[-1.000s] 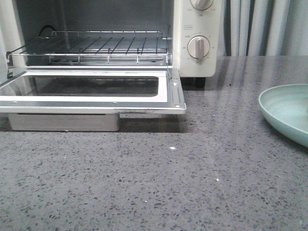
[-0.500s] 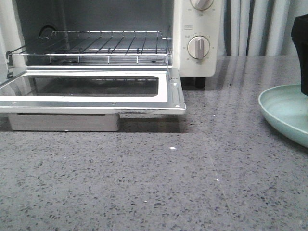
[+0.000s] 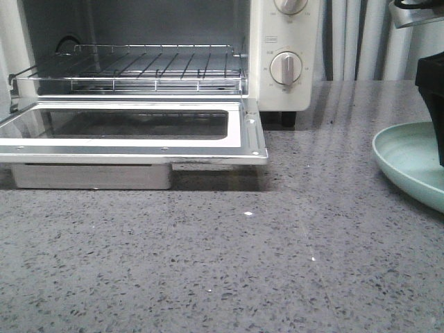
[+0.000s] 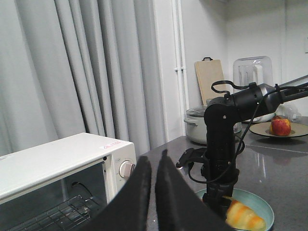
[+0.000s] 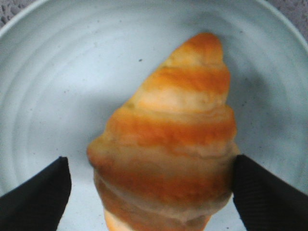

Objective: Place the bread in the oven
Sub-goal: 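Lower the right gripper over the croissant on the green plate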

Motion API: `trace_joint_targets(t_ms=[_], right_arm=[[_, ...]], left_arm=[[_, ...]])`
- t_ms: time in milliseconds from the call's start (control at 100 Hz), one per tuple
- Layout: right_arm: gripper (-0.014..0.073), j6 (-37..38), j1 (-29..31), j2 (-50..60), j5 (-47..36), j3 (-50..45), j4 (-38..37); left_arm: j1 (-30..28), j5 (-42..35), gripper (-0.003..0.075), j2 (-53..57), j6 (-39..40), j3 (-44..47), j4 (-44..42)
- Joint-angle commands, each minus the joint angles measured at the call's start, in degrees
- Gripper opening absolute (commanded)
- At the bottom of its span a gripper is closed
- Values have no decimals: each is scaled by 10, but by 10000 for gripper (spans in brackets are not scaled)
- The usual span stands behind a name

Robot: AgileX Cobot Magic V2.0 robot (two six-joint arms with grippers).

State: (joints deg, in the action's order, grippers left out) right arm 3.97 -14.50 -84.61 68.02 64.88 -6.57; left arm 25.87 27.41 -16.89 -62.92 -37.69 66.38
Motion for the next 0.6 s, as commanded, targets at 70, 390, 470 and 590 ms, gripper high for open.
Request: trace_joint_targets(t_ms=[70,390,470,590], right_arm=[[489,0,1,14,22,17,3],[-71,0,1,16,27,17,3],[-73,0,1,21,28,17,3],[-73,0,1,43,30,23,3]], left_arm=[[5,-20,-20,-7,7,-19,14],[5,-20,-20,-7,7,-19,14],[5,-20,-20,-7,7,-19,14],[5,-20,-20,-7,7,-19,14]])
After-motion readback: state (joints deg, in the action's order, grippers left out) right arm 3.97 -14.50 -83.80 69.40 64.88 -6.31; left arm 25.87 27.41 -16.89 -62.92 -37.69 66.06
